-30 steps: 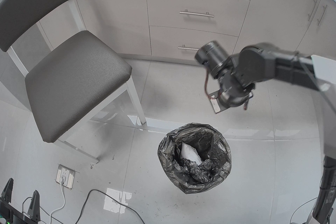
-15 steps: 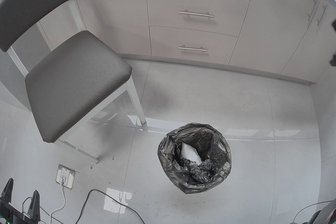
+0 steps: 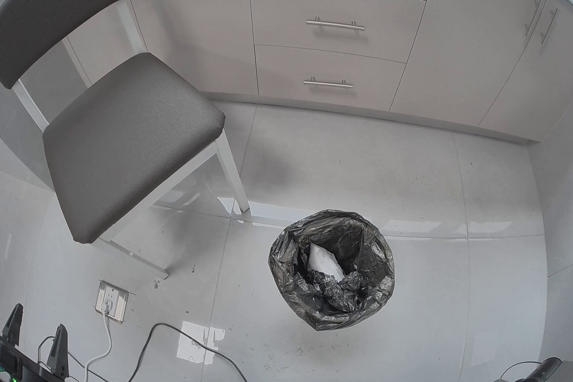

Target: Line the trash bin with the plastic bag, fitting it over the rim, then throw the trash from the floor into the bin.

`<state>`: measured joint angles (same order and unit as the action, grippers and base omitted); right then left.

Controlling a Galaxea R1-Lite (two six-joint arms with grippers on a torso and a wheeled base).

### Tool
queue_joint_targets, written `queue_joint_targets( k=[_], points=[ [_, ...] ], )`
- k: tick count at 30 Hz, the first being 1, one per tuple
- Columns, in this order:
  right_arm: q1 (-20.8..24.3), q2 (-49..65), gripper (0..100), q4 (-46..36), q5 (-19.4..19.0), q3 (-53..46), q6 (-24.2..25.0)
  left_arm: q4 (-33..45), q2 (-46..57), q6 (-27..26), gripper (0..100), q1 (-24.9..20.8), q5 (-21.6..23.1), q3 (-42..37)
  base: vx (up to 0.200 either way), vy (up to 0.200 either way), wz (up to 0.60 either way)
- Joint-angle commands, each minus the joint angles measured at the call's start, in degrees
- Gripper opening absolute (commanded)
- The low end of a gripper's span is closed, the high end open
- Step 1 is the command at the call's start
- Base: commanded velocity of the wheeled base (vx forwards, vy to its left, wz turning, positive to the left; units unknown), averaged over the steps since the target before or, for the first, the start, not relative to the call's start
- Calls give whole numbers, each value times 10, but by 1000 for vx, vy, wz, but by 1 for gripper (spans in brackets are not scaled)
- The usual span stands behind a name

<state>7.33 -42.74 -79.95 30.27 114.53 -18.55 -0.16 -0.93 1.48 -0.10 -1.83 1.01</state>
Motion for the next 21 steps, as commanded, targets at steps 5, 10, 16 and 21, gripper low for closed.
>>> queue_joint_targets(
  k=[5, 10, 16, 21],
  points=[
    [-113, 375, 0, 178, -98, -265, -2, 0, 8, 0, 100, 0, 0, -10, 0, 0, 0],
    [-86, 397, 0, 234, -187, -354, 20, 0, 8, 0, 100, 0, 0, -10, 0, 0, 0],
    [-69, 427, 0, 384, -224, -545, 41, 0, 8, 0, 100, 0, 0, -10, 0, 0, 0],
    [-69, 427, 0, 531, -238, -711, 127, 0, 8, 0, 100, 0, 0, -10, 0, 0, 0]
  ],
)
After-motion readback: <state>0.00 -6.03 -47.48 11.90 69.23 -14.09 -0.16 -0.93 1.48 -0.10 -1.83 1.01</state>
